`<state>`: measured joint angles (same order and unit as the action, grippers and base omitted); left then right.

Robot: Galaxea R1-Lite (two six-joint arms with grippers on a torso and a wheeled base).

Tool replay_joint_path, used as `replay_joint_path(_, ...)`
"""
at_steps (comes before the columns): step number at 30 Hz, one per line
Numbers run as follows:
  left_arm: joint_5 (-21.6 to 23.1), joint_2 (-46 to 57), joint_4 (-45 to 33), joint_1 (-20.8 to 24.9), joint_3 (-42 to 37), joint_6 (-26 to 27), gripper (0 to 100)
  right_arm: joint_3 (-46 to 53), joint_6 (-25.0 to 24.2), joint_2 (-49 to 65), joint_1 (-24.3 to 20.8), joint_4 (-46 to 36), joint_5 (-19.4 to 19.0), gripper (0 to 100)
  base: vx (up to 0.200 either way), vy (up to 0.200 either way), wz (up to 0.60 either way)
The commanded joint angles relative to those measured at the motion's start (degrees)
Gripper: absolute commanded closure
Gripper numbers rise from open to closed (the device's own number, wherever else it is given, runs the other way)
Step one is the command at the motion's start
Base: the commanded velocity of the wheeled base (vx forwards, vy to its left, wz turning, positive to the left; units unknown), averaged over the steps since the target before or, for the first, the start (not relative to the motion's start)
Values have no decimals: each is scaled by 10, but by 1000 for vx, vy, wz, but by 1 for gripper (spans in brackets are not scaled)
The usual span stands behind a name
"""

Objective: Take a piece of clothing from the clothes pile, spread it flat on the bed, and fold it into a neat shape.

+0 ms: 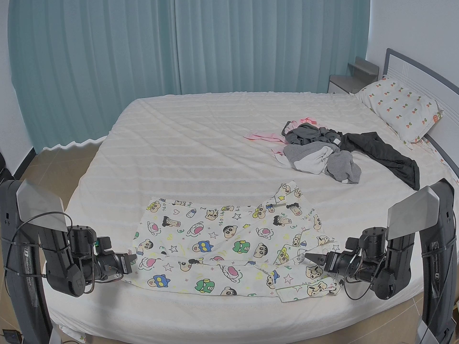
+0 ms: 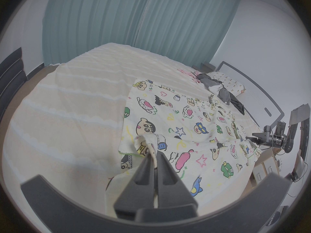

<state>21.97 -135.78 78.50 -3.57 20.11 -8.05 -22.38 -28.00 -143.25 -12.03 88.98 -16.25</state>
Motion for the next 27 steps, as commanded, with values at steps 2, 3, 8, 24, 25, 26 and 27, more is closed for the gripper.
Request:
replay_joint_path(2,2,56,0,-2,-37,0,100,1,0,1,0,6,0,0,0,0,0)
replay_joint_path(3,2,57,0,-2,-38,0,100,1,0,1,0,6,0,0,0,0,0)
replay_joint_path(8,7,79,2,-1,-72,1,100,1,-1,3,0,6,0,0,0,0,0)
replay_joint_path(24,0,71,5,2,-83,10,100,1,-1,3,1,6,1,0,0,0,0)
replay_joint_path(25,-1,68,5,2,-78,9,100,1,-1,3,1,6,1,0,0,0,0)
replay_joint_path(26,-1,68,5,2,-77,9,100,1,-1,3,1,6,1,0,0,0,0)
replay_joint_path(27,-5,54,4,2,-61,9,100,1,-1,3,2,6,1,0,0,0,0)
